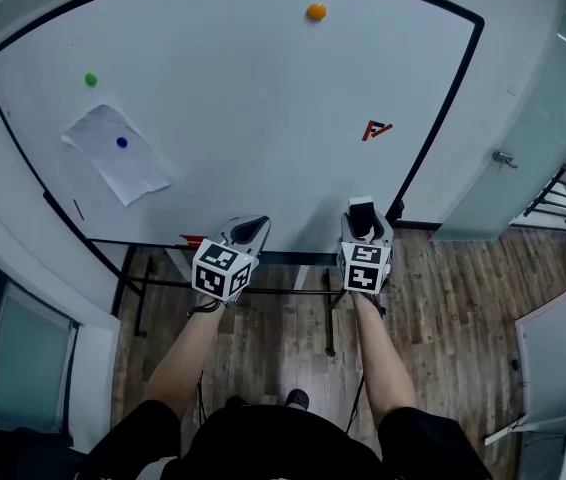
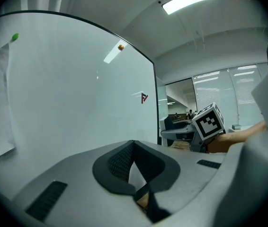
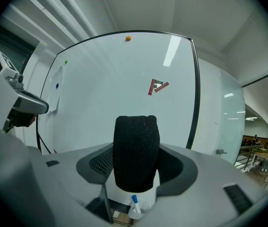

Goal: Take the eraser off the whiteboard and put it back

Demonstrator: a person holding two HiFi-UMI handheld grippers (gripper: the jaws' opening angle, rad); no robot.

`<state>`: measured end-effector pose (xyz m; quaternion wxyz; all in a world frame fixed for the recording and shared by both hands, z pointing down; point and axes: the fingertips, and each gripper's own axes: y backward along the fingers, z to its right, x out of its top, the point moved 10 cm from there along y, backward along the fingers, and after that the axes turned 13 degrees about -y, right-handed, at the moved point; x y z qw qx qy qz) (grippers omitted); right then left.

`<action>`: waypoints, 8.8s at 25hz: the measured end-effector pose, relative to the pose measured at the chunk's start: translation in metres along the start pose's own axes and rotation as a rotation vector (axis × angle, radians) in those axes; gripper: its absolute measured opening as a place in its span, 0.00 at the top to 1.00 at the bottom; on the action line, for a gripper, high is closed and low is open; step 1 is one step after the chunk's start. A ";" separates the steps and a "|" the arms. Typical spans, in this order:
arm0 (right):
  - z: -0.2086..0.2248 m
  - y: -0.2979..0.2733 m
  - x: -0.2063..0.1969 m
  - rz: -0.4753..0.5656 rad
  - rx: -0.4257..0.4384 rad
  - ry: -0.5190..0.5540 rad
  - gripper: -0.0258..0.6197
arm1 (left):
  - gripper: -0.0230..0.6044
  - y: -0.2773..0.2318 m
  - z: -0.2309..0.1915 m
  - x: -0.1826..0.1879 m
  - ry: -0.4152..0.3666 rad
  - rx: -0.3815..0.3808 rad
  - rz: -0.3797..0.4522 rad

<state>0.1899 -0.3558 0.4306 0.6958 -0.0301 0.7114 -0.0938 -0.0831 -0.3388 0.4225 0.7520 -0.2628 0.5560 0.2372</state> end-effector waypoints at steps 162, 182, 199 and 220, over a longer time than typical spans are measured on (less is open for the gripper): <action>-0.155 -0.044 0.049 -0.011 0.263 -0.113 0.54 | 0.93 0.058 -0.131 -0.015 0.087 0.180 -0.027; -0.070 -0.020 0.023 -0.005 0.306 -0.087 0.90 | 0.94 0.029 -0.058 -0.004 0.077 0.227 -0.068; -0.026 0.000 0.007 -0.022 0.357 -0.028 0.92 | 0.93 0.023 -0.015 0.002 0.067 0.273 -0.098; 0.001 0.010 0.008 -0.004 0.411 -0.022 0.92 | 0.94 0.020 0.018 0.002 0.064 0.298 -0.129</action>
